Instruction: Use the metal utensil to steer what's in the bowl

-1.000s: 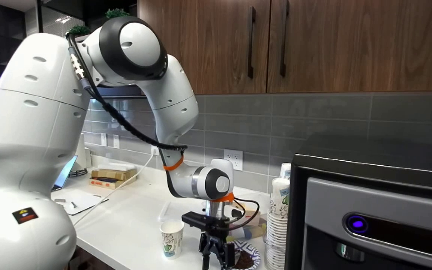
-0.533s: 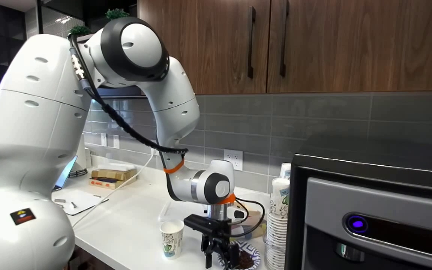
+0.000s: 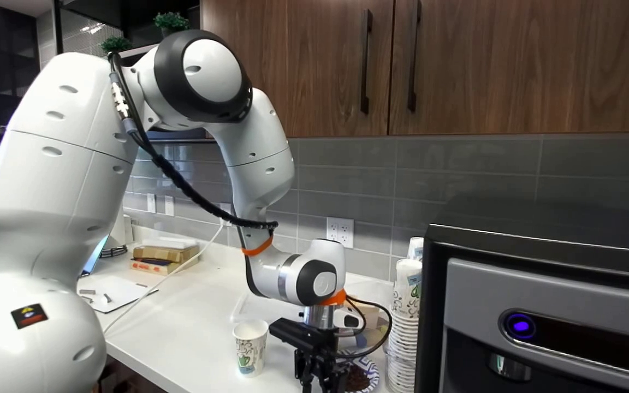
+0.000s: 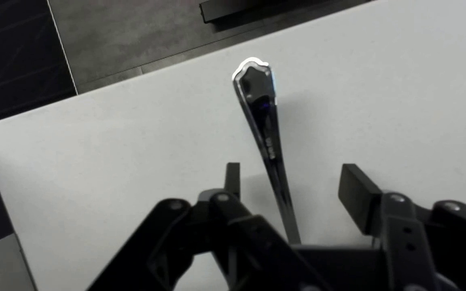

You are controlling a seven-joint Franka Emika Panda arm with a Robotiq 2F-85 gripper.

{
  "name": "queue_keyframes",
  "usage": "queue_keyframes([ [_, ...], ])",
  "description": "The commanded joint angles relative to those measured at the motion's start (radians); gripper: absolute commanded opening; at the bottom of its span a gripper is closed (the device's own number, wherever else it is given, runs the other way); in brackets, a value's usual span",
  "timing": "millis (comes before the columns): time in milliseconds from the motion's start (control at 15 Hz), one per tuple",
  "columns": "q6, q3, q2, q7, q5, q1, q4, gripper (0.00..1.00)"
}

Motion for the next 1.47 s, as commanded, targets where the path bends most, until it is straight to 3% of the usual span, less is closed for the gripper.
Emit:
queue_keyframes([
  [0, 0.036, 0.008, 0.003, -0.053, 0.038, -0.026, -0.017, 0.35],
  [267, 0.058, 0.002, 0.0, -0.064, 0.042, -0.038, -0.029, 0.04],
  [333, 0.064, -0.001, -0.007, -0.063, 0.036, -0.038, -0.035, 0.0],
  [933, 0.018, -0.024, -0.096, -0.034, -0.019, -0.01, -0.068, 0.01],
  [1200, -0.091, -0.019, -0.173, -0.003, -0.054, 0.009, -0.058, 0.01],
  [1400, -0.221, 0.016, -0.213, -0.06, 0.009, -0.006, -0.024, 0.01],
])
